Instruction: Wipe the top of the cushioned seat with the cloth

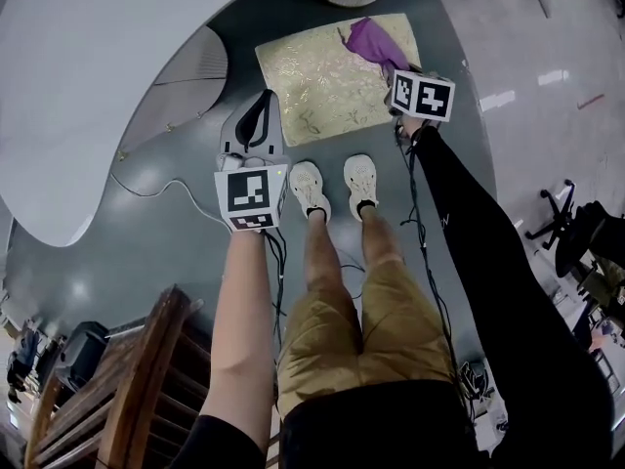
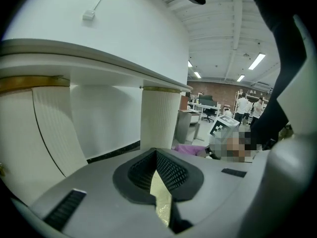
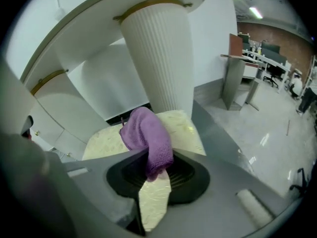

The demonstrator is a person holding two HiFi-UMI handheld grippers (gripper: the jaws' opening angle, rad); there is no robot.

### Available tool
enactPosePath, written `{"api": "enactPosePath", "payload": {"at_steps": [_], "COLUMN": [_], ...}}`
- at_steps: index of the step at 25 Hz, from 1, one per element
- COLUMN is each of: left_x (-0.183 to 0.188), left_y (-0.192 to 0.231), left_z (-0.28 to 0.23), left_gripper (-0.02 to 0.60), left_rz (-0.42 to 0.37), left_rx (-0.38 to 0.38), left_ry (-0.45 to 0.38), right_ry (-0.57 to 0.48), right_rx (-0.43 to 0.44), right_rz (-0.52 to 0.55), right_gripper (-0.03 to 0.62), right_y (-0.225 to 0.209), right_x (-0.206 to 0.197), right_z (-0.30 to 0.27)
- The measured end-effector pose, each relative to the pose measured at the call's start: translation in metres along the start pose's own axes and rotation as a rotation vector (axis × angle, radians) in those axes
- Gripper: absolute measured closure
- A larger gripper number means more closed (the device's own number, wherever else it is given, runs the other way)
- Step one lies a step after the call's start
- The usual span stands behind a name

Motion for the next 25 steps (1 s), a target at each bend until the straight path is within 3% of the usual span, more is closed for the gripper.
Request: {"api": "enactPosePath", "payload": {"at_steps": [5,9,13,18,25], "left_x": [0.005,0.006,0.007,0.007,-0.003], "left_y": [-0.011,-0.016,-0.013,-0.004,0.017], "left_z": [-0.005,-0.010,-0.009,0.000,0.018], "left_gripper": [0.578,0.578,0.578,0.578,0.578], "left_rz": [-0.018,-0.032,-0.040,-0.036,-0.023], "left_rx": [-0.024,-0.028,-0.023,-0.004,0.035], "left_ry": [0.000,-0.001,0.001,-0.008,-0.012], "right_ry": [-0.063,-0.047,-0.055,-0.116,-0.091], "right_rx": [-0.109,-0.223,-0.224,-0.124,0.172], "right_rz": [-0.129,-0.178,-0.166,-0.068,0.135], "right_gripper": [0.516,0.516,0.516,0.516,0.516], "right_y": [-0.050,-0.074,-0.072,-0.035,0.077], "right_x": [0.001,-0.008,-0.011,0.002,-0.004], "right_z": [0.026,0.036,0.040,0.047,0.022]}}
Point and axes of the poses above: the fingertips, and each gripper's own axes: z backward along the fingers, y to its left, x out of its top, the point moved 8 cm from there along z, backward along the fingers, and after that the axes turned 14 degrees about x, right-handed, at the moved point
